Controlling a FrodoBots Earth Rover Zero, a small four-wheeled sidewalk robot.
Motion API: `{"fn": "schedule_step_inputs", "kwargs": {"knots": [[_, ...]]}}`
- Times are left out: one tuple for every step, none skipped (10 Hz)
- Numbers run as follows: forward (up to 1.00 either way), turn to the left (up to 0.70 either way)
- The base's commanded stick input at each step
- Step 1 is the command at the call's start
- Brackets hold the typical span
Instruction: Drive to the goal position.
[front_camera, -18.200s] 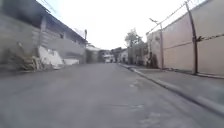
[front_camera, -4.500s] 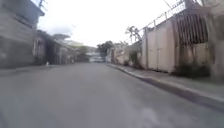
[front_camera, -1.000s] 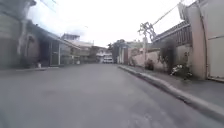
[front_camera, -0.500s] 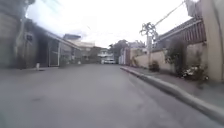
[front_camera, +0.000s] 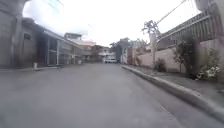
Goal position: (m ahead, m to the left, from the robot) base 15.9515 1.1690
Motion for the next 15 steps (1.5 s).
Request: {"fn": "schedule_step_inputs", "kwargs": {"knots": [[1.00,0.00],[1.00,0.00],[1.00,0.00],[1.00,0.00],[1.00,0.00],[1.00,0.00],[1.00,-0.05],[1.00,-0.40],[1.00,-0.40],[1.00,-0.40],[1.00,-0.22],[1.00,0.00],[1.00,0.00],[1.00,0.00],[1.00,0.00]]}}
